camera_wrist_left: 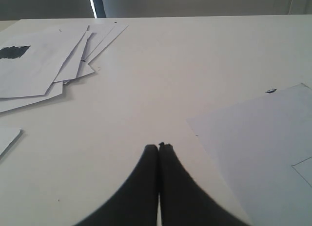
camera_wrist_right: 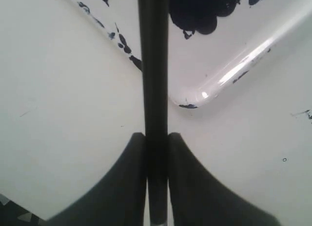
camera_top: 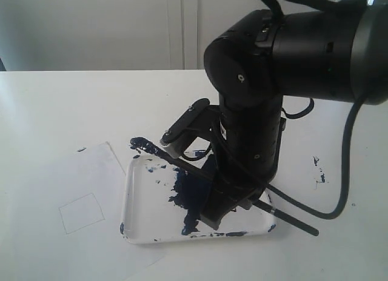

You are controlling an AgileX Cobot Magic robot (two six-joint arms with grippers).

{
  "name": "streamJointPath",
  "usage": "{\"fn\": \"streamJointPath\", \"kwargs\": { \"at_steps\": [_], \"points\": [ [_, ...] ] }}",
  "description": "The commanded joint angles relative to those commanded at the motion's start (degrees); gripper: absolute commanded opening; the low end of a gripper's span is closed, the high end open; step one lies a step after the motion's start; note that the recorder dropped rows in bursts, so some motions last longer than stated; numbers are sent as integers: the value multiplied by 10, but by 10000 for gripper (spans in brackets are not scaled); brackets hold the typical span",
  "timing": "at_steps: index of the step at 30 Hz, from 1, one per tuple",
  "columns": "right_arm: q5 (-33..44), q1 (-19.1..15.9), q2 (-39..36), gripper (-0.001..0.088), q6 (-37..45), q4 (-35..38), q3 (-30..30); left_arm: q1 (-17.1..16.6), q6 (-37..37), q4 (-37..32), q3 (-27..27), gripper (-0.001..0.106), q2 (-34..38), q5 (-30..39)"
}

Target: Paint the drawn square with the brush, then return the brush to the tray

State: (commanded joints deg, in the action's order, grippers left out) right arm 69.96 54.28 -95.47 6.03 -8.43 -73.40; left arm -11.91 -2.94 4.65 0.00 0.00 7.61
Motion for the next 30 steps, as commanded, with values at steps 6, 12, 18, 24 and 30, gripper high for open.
{"fn": "streamJointPath", "kwargs": {
  "at_steps": [6,12,18,24,30],
  "points": [
    [0,0,0,0,0,-1,-1,0,0,0,0,0,65,0],
    [0,0,0,0,0,-1,-1,0,0,0,0,0,144,0],
    [0,0,0,0,0,-1,-1,0,0,0,0,0,175,0],
    [0,0,0,0,0,-1,-1,0,0,0,0,0,175,0],
    [0,0,0,0,0,0,-1,0,0,0,0,0,175,-1]
  ]
}}
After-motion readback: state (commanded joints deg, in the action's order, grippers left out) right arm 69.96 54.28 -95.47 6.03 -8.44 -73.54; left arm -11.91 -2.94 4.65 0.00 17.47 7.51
